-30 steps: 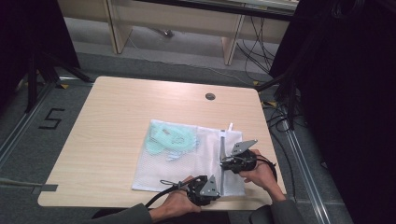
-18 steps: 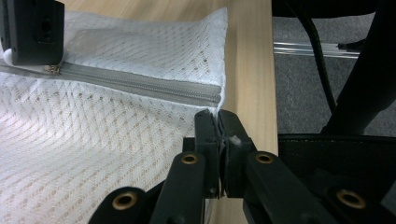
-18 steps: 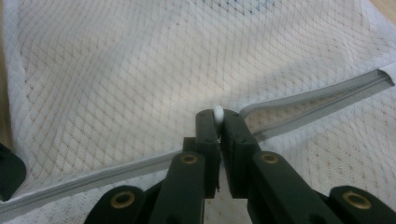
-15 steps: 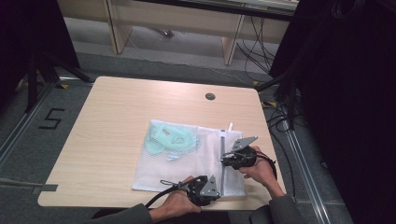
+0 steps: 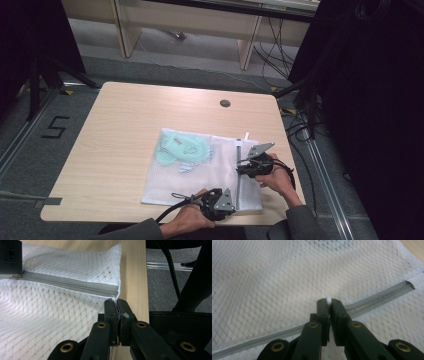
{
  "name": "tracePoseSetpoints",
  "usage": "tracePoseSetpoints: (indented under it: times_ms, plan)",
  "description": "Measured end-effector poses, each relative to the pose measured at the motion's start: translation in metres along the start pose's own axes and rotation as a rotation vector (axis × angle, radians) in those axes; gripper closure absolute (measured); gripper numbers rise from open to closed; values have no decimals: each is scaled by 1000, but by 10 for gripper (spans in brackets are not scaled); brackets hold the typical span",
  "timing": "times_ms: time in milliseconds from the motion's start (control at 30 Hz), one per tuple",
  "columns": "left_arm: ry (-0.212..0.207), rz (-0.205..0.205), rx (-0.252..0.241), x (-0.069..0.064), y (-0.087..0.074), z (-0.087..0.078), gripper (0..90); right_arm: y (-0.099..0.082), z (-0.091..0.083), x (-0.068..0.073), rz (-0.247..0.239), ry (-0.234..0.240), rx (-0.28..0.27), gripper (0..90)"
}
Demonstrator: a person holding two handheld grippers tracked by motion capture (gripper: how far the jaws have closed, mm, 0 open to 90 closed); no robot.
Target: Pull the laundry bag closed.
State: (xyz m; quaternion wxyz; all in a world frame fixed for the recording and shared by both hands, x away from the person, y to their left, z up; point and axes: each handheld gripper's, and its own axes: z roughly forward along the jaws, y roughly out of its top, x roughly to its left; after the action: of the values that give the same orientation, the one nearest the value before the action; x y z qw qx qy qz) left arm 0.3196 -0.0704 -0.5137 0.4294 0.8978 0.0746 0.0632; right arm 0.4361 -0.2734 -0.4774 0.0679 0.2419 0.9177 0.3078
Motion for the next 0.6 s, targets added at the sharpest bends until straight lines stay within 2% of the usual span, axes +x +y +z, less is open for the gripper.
tracePoseSetpoints:
  times_ms: [133,167,267,300,333,400,433,467,500,567,600]
  plan:
    - [1,-30,-4,-2,-1,0,875,0,3,-3,25,4,-21,863]
    - [3,-32,-6,-2,0,0,875,0,2,-5,12,9,-7,862]
    - [6,-22,-3,-1,0,-1,876,1,4,-6,41,4,-14,862]
    - [6,-16,-2,-1,0,-1,876,2,3,-8,34,2,-4,862]
    - [5,-17,-3,-1,0,-1,876,1,5,-9,31,-10,-25,862]
    - [5,-7,3,-1,0,-1,875,2,5,-10,30,-3,-25,862]
    - [4,5,6,0,0,-1,876,1,5,-12,44,-4,-18,862]
    - [1,-6,6,0,0,-1,876,1,5,-11,58,1,-15,862]
    - [2,-10,6,-1,0,-1,876,2,5,-14,43,-3,-8,862]
    - [4,5,6,0,0,-1,875,1,5,-15,45,-6,-12,862]
    - [-3,-8,1,-1,-1,0,876,1,7,-16,48,-13,-28,862]
